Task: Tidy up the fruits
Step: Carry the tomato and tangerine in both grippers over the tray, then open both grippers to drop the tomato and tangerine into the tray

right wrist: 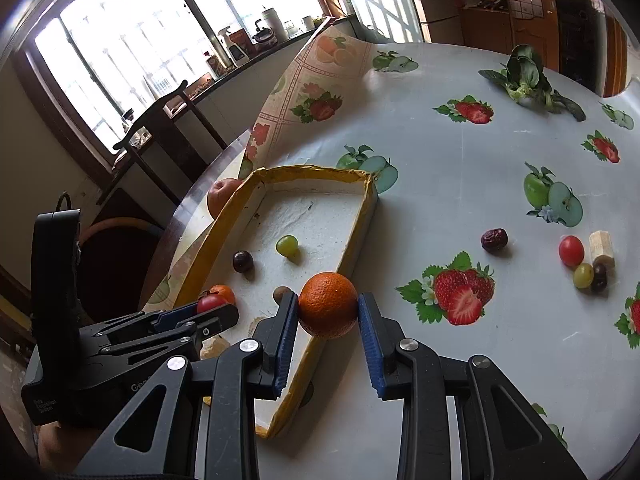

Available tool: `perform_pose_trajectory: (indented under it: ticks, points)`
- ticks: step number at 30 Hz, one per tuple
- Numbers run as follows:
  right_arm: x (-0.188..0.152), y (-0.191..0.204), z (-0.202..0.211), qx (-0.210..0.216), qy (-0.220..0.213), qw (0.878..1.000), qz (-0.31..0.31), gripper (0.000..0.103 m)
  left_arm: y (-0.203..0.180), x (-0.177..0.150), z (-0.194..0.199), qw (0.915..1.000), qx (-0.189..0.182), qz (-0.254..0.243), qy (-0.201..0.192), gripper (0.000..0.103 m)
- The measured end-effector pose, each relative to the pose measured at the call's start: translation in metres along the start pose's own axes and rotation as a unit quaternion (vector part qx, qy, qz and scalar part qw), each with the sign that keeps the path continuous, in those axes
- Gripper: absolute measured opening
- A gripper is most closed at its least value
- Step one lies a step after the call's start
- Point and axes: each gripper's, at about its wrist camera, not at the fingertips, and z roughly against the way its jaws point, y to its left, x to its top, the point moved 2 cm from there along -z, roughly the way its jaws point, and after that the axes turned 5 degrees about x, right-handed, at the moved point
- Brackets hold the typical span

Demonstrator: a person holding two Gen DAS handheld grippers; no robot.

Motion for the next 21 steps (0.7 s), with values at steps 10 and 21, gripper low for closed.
perform_pose_trajectory:
  ticks: [10,21]
  points:
    - [0.050,0.017,-0.064,0.019,0.007,1.000,0.016,0.031,0.019,0.062,-0.042,0.9996,0.026,0.010,-0.002,0.029]
    - [0.064,0.009,-0.144,0.004,0.059,0.998,0.023,0.031,0.033,0.071,-0.100,0.9977,0.049,0.021,0.042,0.029]
